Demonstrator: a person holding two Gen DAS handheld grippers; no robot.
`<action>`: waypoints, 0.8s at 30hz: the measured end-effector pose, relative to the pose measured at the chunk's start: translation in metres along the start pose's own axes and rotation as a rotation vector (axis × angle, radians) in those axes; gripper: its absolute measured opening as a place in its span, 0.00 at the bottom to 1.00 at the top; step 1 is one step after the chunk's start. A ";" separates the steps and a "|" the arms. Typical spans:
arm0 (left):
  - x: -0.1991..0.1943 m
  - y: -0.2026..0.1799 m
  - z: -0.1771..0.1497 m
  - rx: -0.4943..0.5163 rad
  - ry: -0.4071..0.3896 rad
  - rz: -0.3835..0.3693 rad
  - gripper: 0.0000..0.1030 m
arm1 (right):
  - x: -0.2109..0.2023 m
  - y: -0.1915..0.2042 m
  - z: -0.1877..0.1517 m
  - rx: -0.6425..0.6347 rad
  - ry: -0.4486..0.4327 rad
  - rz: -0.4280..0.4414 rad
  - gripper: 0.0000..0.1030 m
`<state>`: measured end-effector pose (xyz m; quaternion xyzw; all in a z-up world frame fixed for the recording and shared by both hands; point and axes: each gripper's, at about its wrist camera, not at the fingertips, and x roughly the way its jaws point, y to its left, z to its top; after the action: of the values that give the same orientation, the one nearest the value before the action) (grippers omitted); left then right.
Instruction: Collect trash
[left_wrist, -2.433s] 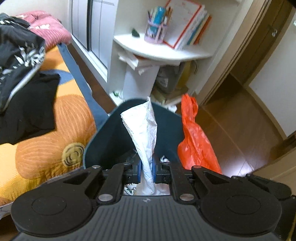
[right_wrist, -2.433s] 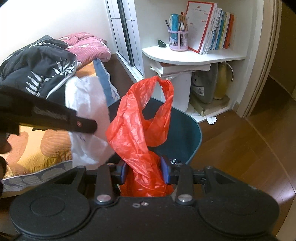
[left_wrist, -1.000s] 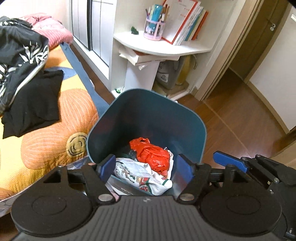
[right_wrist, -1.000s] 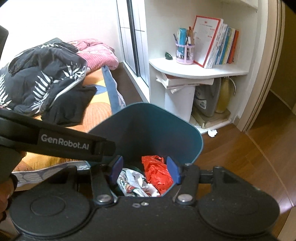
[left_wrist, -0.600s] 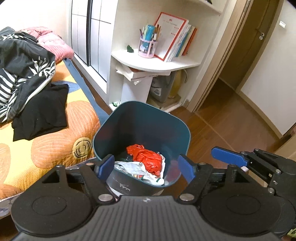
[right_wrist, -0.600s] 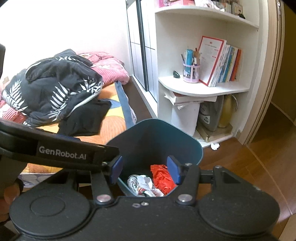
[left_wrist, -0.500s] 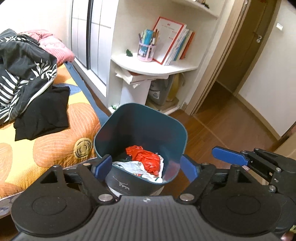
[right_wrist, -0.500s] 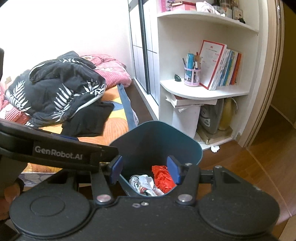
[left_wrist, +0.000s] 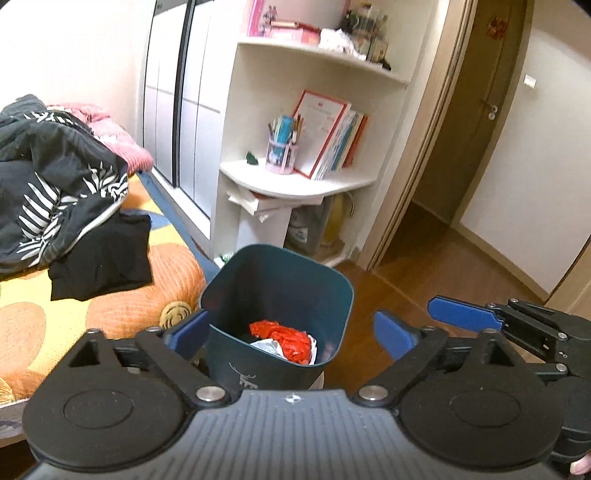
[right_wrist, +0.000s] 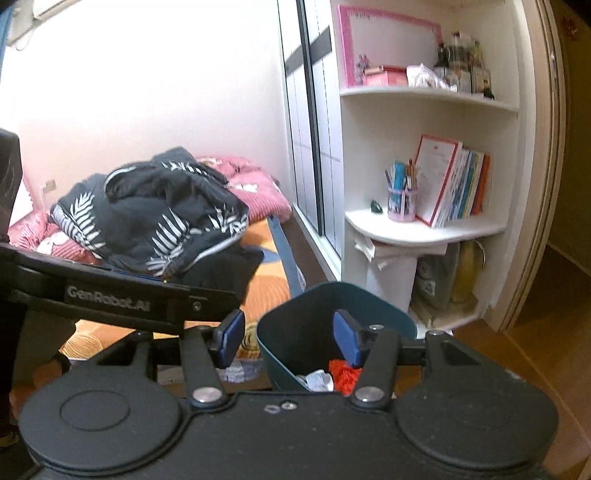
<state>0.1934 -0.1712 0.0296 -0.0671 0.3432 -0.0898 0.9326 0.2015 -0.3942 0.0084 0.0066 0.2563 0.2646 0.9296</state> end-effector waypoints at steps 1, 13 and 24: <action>-0.005 0.001 -0.002 -0.004 -0.017 -0.002 0.99 | -0.003 0.001 -0.001 -0.004 -0.007 -0.004 0.52; -0.040 -0.002 -0.022 0.046 -0.131 0.024 0.99 | -0.025 0.009 -0.013 0.008 -0.090 -0.091 0.52; -0.050 0.005 -0.037 0.027 -0.120 0.043 0.99 | -0.036 0.011 -0.023 0.046 -0.088 -0.095 0.52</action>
<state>0.1328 -0.1579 0.0324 -0.0522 0.2868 -0.0701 0.9540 0.1588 -0.4057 0.0066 0.0273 0.2213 0.2135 0.9511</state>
